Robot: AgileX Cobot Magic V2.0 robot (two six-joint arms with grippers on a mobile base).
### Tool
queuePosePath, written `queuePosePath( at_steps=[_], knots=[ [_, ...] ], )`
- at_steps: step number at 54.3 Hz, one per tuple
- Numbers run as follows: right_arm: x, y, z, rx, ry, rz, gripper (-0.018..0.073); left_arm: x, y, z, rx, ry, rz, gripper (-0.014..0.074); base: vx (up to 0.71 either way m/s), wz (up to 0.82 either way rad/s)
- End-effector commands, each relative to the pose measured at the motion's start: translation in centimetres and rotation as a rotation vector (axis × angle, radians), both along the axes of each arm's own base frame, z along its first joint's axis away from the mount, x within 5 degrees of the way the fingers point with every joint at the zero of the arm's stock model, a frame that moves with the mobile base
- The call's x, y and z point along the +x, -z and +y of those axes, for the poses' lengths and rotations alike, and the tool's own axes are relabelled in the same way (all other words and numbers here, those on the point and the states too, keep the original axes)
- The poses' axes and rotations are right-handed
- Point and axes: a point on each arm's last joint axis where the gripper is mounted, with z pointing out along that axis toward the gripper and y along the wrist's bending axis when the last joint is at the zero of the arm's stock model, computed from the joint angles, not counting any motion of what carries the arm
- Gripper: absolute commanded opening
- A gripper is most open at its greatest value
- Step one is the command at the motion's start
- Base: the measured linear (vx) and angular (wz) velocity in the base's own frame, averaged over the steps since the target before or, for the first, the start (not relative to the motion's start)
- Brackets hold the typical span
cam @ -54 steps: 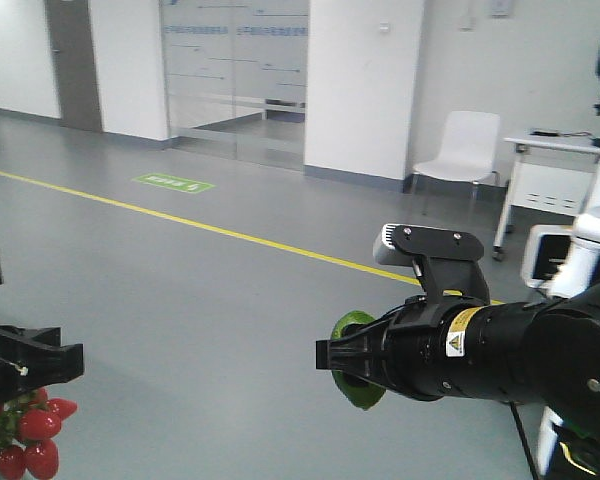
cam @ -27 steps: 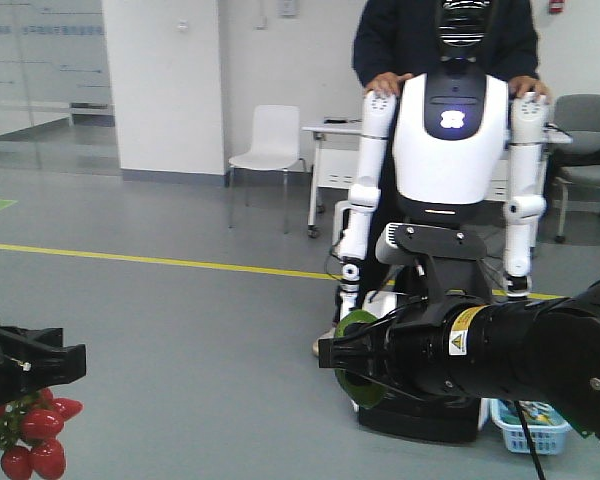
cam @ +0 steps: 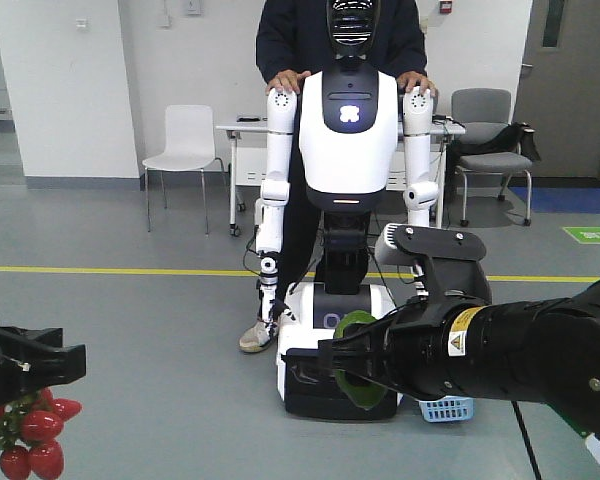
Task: Pick snacks and fruit into basket
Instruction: 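Drive the base toward the humanoid holding the light blue basket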
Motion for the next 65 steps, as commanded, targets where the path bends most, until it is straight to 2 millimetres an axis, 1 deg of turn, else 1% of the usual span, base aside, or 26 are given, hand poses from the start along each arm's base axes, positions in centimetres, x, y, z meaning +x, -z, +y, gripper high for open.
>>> queuePosePath(
  at_steps=[1,35,65],
  knots=[
    [-0.30,-2.91,-0.21,0.055,-0.008,-0.138,-0.0010,-0.30,-2.03,-0.07,-0.025,0.031,-0.109,-0.0006,-0.03,-0.12],
    [-0.30,-2.91,-0.21,0.055,-0.008,-0.138,-0.0010,-0.31,-2.01,-0.06,-0.024,0.030,-0.107,-0.0006,0.04,-0.10],
    [-0.32,-2.85,-0.22,0.052,-0.007,-0.132,-0.0010,-0.30,-2.03,-0.07,-0.025,0.031,-0.109,-0.0006,0.23,-0.12]
  ],
)
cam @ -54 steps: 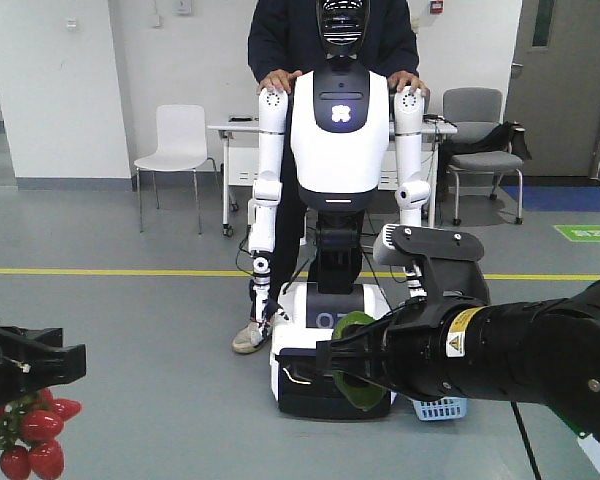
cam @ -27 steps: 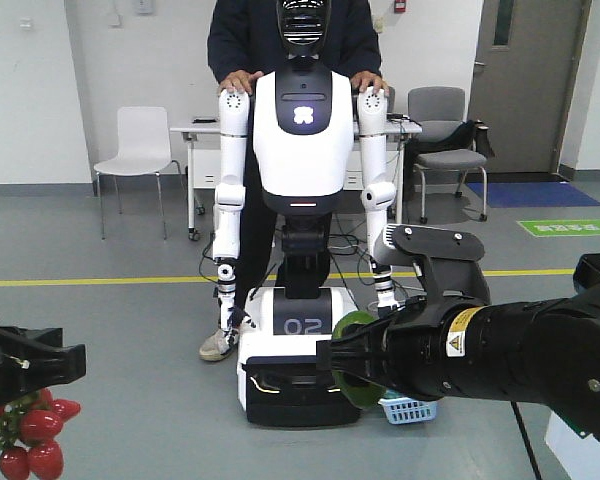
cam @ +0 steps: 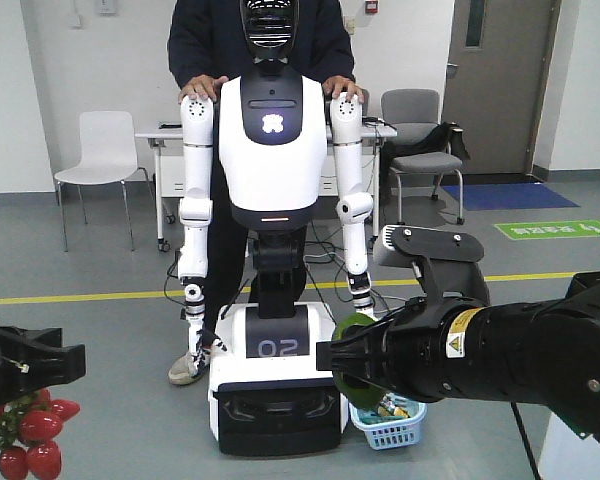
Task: Pick snacks and fruit into basket
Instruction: 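Drive the base toward the humanoid holding the light blue basket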
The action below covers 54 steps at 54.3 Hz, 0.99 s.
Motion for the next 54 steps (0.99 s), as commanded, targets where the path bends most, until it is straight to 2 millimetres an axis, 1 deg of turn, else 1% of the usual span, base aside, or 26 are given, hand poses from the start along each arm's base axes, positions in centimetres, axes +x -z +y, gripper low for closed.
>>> queuePosePath(
  at_steps=[1,54],
  knots=[
    [-0.30,-2.89,-0.21,0.054,-0.008,-0.136,-0.0010,-0.30,-2.04,-0.07,-0.026,0.031,-0.110,-0.0006,0.33,-0.05],
    [-0.30,-2.89,-0.21,0.054,-0.008,-0.136,-0.0010,-0.30,-2.04,-0.07,-0.026,0.031,-0.110,-0.0006,0.36,-0.02]
  ],
)
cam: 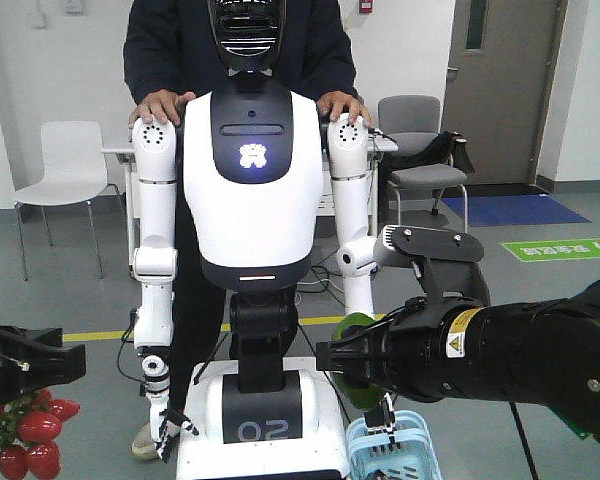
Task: Pick snacks and fruit into basket
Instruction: 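Drive the base toward the humanoid holding the light blue basket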
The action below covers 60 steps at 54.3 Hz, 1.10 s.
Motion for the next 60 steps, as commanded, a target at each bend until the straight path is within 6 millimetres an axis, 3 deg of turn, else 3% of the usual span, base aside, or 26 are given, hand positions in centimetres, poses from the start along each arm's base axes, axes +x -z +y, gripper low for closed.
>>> queuePosePath(
  at_steps=[1,60],
  knots=[
    [-0.30,-2.90,-0.21,0.055,-0.008,-0.137,-0.0010,-0.30,-2.04,-0.07,-0.026,0.031,-0.110,-0.0006,0.33,0.01],
    [-0.30,-2.90,-0.21,0.055,-0.008,-0.137,-0.0010,-0.30,-2.04,-0.07,-0.026,0.031,-0.110,-0.0006,0.21,0.04]
  ],
)
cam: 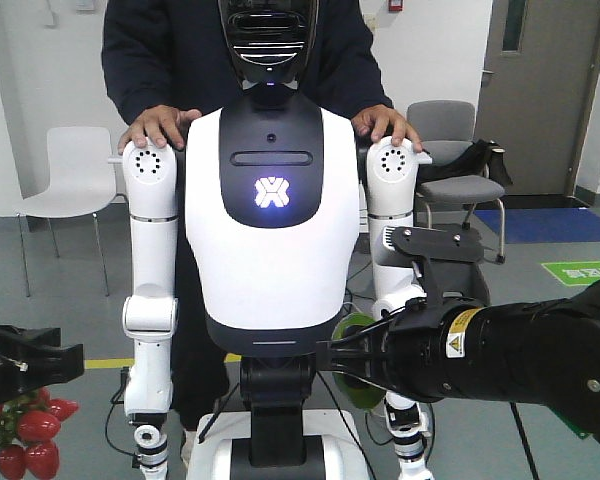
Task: Pick snacks and fruit into basket
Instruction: 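Drive the base toward the humanoid holding the light blue basket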
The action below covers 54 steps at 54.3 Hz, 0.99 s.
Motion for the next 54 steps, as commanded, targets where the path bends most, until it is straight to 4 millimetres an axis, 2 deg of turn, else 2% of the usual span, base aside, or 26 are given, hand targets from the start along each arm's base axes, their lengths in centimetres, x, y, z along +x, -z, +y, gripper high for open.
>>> queuePosePath(
  at_steps=[1,54],
  knots=[
    [-0.30,-2.90,-0.21,0.055,-0.008,-0.137,-0.0010,-0.30,-2.04,-0.07,-0.026,0.031,-0.110,-0.0006,0.06,-0.01],
    [-0.30,-2.89,-0.21,0.054,-0.008,-0.136,-0.0010,-0.30,-2.04,-0.07,-0.026,0.031,-0.110,-0.0006,0.01,0.00]
  ],
)
